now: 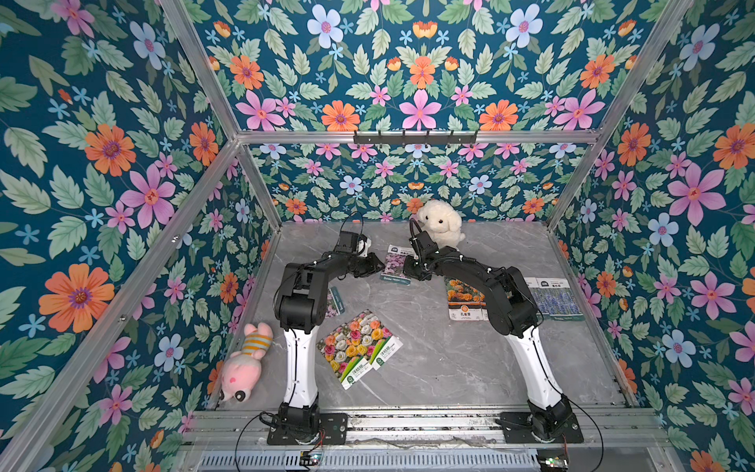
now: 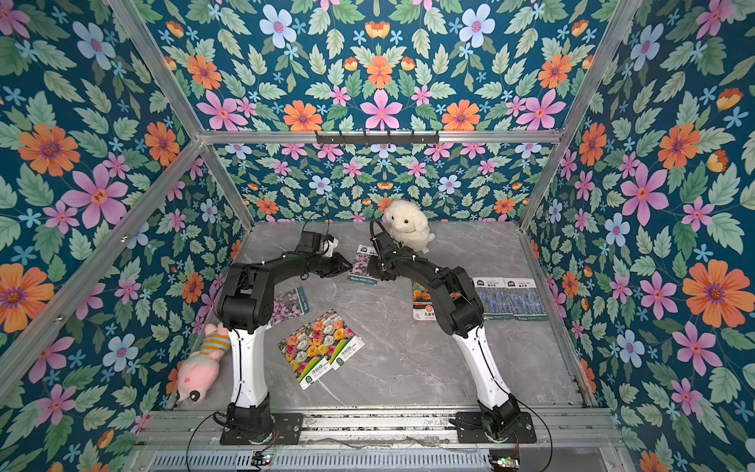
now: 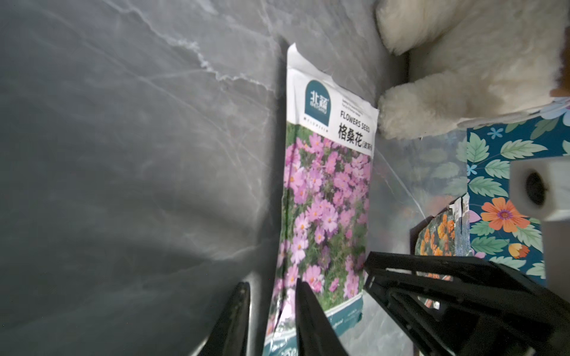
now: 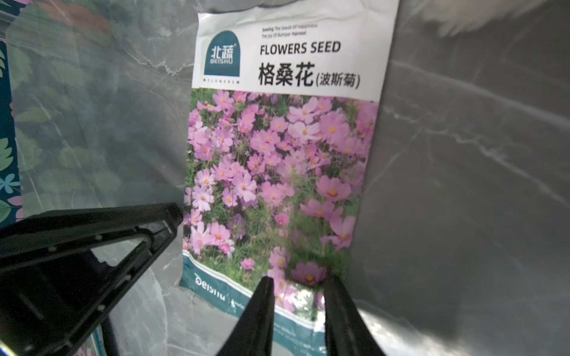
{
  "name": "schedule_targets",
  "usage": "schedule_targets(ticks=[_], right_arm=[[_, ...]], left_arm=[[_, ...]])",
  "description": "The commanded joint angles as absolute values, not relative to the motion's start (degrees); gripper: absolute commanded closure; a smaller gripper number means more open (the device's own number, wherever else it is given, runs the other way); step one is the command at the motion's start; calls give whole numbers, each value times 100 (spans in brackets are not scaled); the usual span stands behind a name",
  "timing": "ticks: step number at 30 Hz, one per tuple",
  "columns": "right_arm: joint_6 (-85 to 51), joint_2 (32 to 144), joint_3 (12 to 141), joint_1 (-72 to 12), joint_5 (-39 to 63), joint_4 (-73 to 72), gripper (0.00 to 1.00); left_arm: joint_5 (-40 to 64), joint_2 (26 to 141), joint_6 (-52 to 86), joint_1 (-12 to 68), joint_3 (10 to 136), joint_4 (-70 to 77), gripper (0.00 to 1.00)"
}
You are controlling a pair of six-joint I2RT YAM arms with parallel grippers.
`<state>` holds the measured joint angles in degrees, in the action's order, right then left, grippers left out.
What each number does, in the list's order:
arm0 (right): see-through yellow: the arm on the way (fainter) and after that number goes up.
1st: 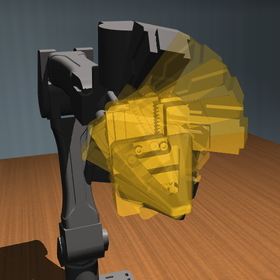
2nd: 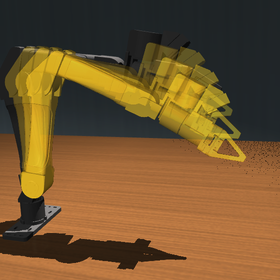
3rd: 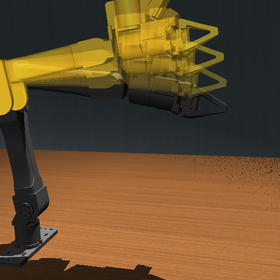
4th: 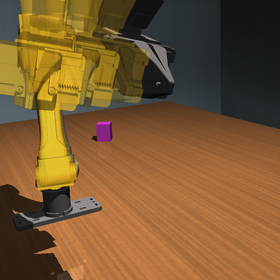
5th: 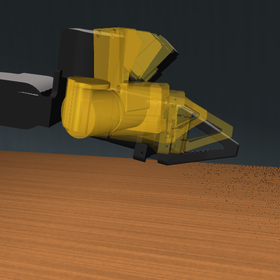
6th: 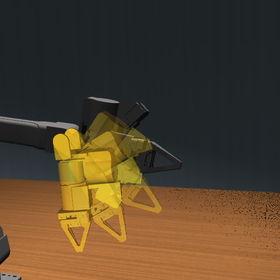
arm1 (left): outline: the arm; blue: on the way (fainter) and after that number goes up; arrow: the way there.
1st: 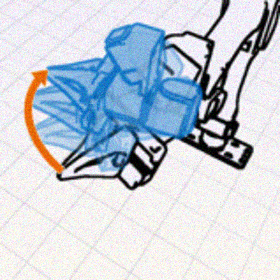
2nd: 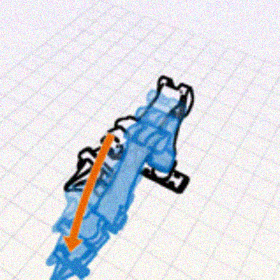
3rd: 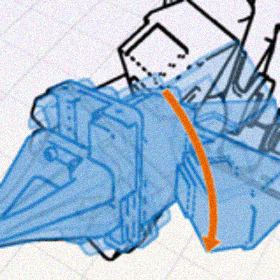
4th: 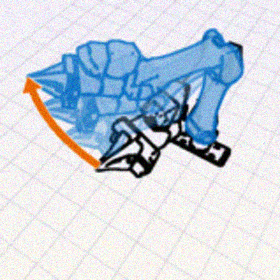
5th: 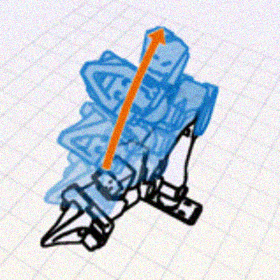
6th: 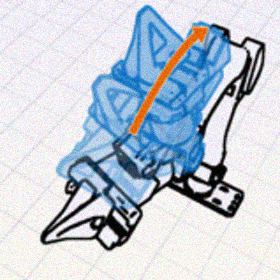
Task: Arrange the seed packets in a row
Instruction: Pick up the seed packet from the center of the board.
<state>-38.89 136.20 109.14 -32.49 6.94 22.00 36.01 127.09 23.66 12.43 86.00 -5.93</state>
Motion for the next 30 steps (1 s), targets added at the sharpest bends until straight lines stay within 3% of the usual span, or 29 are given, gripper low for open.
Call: schedule_targets(ticks=[1,10,15,21,25,30], right_arm=[[-3841,13709,10960,-3252,743,2354,69],[-3776,13790,10848,-3170,902,2457,69],[-3586,13673,10751,-3103,1013,2414,69],[-3366,13226,10597,-3043,1031,2391,67],[-3480,12424,10014,-2969,968,2235,62],[-3866,10844,8390,-2809,942,1570,46]], left_arm=[[3665,12800,2446,1247,8590,-722,70],[4828,12882,2759,1241,8509,-239,71],[4988,12814,2658,1231,8531,-214,74],[4985,12638,2632,1214,8384,-155,89],[4812,12215,2698,1221,7961,48,98],[4593,11494,2922,1252,7219,350,100]])
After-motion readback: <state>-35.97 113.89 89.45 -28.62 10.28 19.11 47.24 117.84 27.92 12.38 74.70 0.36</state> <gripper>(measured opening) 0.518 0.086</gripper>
